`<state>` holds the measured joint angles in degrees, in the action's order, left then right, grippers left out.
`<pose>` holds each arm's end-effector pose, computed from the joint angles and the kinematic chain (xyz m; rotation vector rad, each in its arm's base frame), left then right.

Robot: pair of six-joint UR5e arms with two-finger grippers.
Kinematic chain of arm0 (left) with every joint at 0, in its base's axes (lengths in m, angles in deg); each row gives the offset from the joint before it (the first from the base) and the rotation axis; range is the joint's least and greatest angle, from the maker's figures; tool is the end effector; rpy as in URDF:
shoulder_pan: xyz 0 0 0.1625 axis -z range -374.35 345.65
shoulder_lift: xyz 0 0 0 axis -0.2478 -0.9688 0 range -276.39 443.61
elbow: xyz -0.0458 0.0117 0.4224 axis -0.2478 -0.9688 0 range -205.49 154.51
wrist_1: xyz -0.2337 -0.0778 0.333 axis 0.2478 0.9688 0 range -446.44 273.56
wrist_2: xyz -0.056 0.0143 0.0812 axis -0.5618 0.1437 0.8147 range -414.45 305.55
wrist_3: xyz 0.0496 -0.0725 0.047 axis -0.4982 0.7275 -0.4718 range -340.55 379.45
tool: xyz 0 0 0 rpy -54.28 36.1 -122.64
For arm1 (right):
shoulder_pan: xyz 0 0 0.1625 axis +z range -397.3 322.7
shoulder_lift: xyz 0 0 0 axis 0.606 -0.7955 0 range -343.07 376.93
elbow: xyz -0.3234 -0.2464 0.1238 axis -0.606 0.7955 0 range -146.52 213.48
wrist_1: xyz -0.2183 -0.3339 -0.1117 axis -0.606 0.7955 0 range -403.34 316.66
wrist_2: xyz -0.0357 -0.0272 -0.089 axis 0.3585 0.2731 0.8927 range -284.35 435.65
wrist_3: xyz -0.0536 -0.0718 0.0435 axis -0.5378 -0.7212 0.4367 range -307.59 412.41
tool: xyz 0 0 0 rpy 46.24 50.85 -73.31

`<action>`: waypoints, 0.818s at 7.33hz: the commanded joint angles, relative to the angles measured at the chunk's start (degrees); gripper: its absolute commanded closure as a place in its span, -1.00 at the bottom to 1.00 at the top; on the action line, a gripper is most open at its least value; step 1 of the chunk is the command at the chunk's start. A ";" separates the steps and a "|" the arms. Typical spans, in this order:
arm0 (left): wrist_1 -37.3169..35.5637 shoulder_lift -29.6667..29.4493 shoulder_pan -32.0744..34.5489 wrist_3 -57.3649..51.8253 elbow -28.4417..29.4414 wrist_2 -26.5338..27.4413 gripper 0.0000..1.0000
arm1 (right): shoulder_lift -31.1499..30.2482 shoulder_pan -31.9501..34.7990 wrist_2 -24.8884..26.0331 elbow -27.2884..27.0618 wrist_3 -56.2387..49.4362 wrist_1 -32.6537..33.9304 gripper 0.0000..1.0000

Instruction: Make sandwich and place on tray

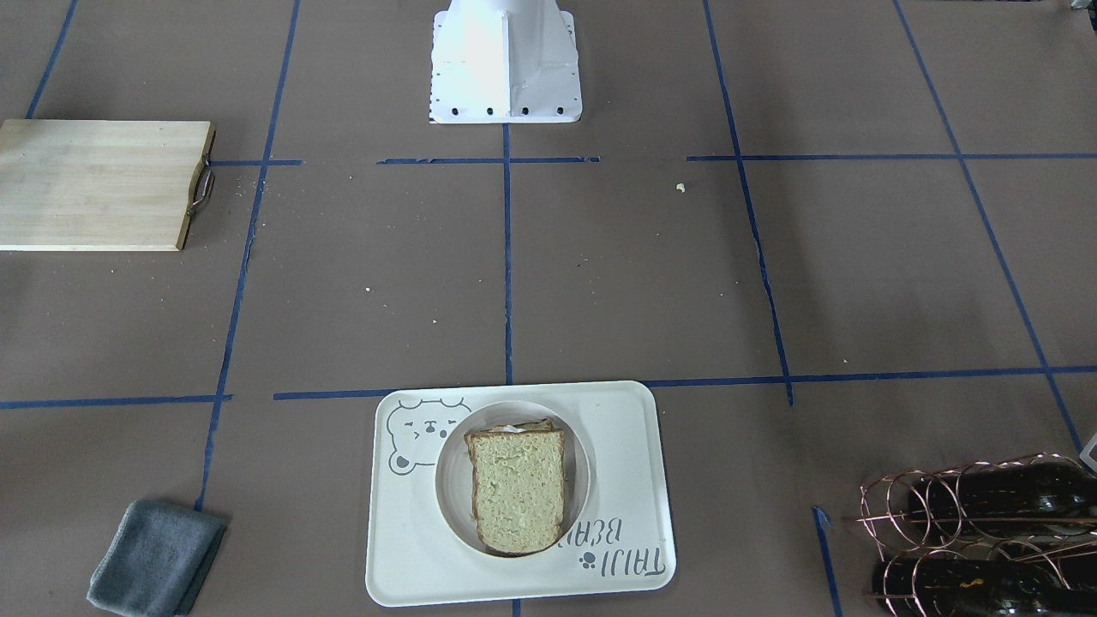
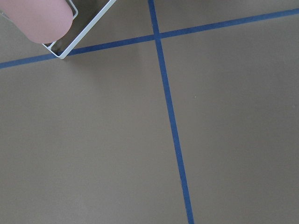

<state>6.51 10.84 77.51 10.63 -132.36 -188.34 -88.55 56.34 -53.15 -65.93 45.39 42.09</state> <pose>-0.0762 -0.3668 0.6382 0.1140 0.7592 0.1328 0.0945 -0.3689 0.6937 0.0378 -0.6767 -0.0480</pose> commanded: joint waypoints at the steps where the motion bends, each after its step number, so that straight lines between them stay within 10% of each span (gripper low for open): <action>1: 0.12 0.44 0.25 -0.06 -0.10 0.12 -1.00 | -0.42 -0.04 -0.04 -0.16 -0.09 0.00 -1.00; 6: 0.04 0.44 0.25 -0.06 1.04 0.12 -1.00 | -0.42 -0.04 -0.13 -0.16 -0.18 0.08 -1.00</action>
<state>6.65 11.26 77.76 10.56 -131.45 -188.22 -88.97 56.30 -53.22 -66.09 45.21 42.14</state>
